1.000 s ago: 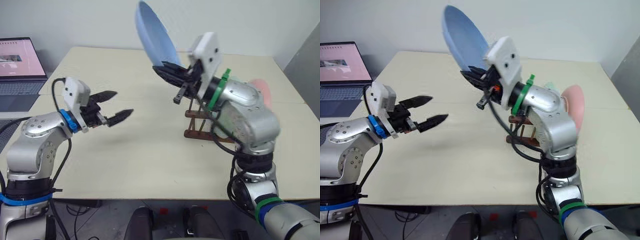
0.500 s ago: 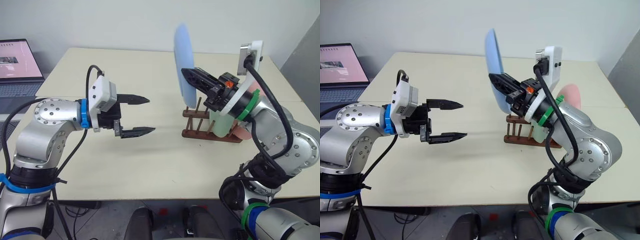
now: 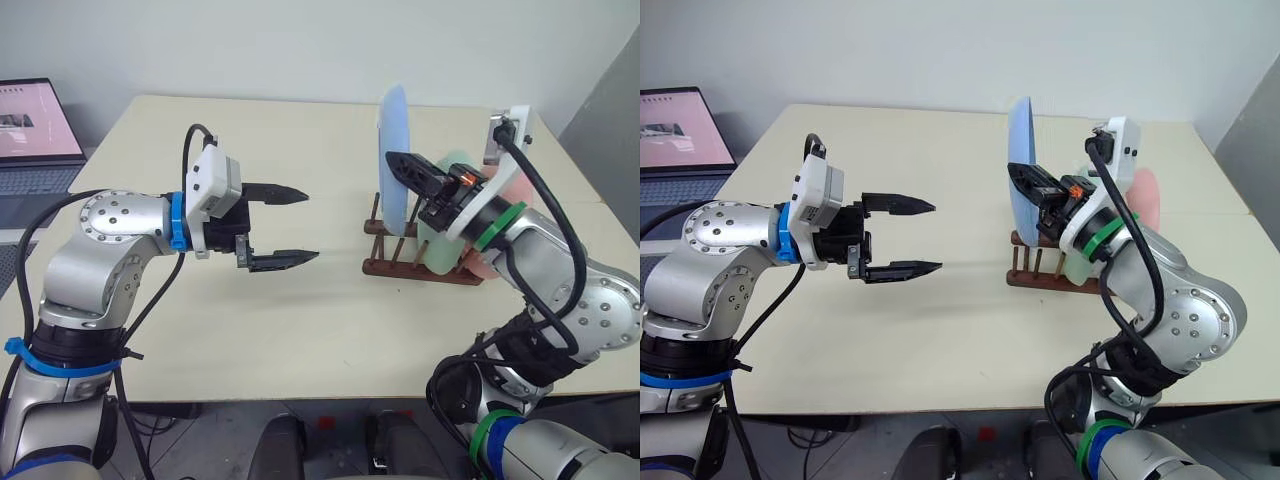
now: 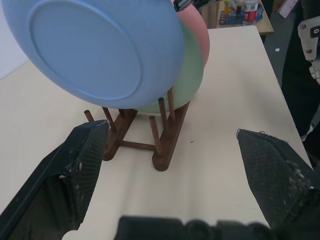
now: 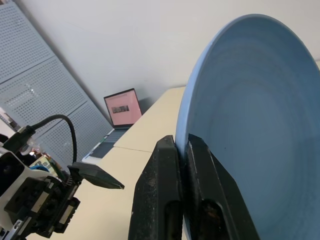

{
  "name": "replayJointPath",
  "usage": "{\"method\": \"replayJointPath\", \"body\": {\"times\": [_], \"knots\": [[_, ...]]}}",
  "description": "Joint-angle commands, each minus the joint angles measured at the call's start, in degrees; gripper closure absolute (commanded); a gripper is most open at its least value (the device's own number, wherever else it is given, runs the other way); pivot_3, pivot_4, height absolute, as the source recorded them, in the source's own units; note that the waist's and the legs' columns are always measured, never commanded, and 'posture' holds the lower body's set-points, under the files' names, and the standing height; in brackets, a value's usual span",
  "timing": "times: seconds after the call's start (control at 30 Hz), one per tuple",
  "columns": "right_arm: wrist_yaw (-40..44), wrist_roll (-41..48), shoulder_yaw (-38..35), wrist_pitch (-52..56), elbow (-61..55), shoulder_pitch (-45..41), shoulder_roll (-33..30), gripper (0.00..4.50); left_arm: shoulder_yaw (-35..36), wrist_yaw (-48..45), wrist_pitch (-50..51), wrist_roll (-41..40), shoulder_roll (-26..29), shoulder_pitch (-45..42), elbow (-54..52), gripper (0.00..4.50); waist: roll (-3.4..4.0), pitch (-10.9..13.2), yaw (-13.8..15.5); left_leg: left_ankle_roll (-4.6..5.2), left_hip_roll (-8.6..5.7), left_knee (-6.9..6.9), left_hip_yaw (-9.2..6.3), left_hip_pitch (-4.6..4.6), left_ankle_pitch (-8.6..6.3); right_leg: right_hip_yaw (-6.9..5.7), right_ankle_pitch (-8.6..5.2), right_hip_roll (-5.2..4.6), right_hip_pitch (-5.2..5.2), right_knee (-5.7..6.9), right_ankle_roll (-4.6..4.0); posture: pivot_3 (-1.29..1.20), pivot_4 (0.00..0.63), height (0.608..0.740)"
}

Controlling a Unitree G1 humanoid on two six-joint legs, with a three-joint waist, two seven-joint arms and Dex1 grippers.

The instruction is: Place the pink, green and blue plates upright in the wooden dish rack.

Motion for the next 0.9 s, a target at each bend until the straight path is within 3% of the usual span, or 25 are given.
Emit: {"method": "replayJointPath", "body": {"times": [0.03, 0.7, 0.9], "knots": [[-1.43, 2.16, -1.69, 0.42, -2.58, -0.51, 3.13, 4.5, 0.11, -0.42, -0.92, 0.1, -0.36, -1.24, -0.32, 0.02, 0.0, 0.0, -0.12, 0.0, 0.0, 0.0, 0.0, 0.0, 0.0, 0.0, 0.0, 0.0, 0.0, 0.0, 0.0, 0.0, 0.15, 0.74], [-11.97, 15.83, -6.89, -0.19, 0.04, -2.24, 6.62, 4.5, 0.01, -0.85, -2.45, 1.42, -1.88, -0.95, 1.17, 0.02, 0.01, 0.0, -0.4, 0.0, 0.01, -0.02, -0.02, -0.03, 0.0, 0.01, 0.0, 0.0, 0.0, -0.06, 0.01, 0.0, 0.15, 0.74], [-16.82, 26.54, -5.47, -2.37, 1.9, -0.26, 6.34, 4.5, 0.03, -0.89, -2.85, 1.54, -2.25, -0.56, 1.33, 0.02, 0.01, 0.01, -0.5, 0.01, 0.03, -0.04, -0.04, -0.03, 0.0, 0.02, 0.0, 0.01, 0.0, -0.07, 0.01, 0.0, 0.15, 0.74]]}}
